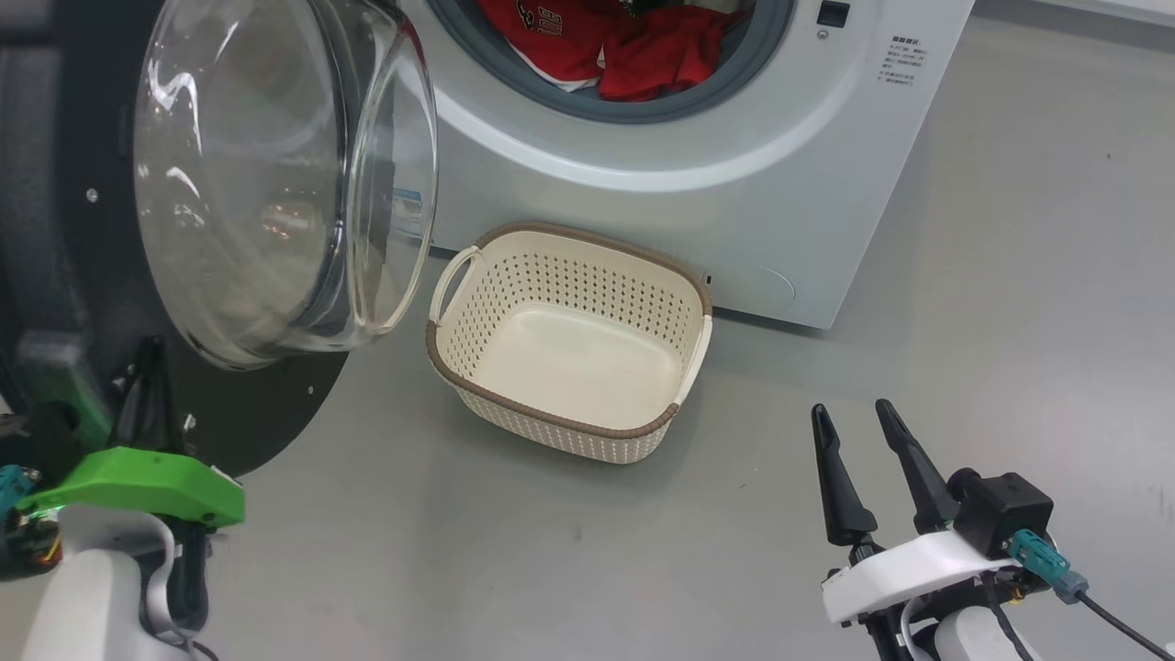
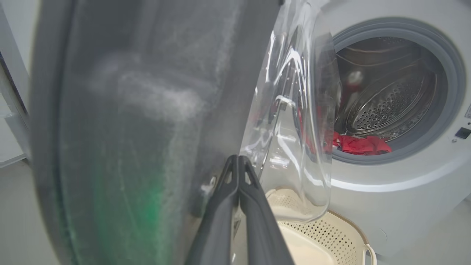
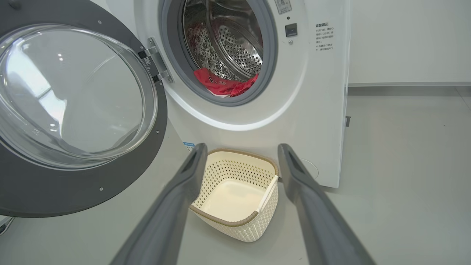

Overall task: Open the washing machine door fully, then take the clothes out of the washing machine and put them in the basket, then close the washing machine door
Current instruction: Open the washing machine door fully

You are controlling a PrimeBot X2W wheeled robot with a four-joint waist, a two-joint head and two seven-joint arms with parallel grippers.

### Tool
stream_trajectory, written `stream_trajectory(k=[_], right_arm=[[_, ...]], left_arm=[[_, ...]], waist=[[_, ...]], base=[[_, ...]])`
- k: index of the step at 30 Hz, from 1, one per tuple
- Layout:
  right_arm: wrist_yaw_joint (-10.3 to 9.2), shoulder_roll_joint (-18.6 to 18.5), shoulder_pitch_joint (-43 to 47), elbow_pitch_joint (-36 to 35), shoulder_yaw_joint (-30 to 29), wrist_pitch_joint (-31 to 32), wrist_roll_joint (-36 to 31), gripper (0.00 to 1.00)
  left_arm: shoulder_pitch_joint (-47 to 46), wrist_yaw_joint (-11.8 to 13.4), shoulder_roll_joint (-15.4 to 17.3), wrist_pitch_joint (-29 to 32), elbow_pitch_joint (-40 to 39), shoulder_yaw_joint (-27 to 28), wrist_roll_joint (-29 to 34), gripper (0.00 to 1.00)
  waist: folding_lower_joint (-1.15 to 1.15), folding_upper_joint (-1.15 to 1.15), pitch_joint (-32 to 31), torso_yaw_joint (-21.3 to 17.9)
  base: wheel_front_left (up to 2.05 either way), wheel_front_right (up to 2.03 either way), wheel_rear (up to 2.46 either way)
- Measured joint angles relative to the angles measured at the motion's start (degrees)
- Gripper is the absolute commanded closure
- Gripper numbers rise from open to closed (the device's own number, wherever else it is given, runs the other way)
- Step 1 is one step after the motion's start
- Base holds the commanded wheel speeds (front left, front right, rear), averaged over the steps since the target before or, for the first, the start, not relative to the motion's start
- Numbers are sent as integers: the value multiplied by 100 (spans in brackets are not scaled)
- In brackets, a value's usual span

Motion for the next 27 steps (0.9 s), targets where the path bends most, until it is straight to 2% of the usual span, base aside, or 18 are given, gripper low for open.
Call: stream_trajectory(k=[13,20,27], right_arm=[[-1,-98,-133,-76,68,136,-160,0],[-24,-186,-240,-209,86,256,-219,0],[-33,-240,-367,-357,68,314,-277,0]], left_arm=[[-116,120,415,-31,42,625,-275,100],[-177,121,733,-22,109,749,-298,100],[-395,112,832,27,222,955,-472,100]], waist=[[0,0,288,-25],[0,0,546,-87],[0,0,874,-151]], base=[[0,0,0],[0,0,0],[0,0,0]])
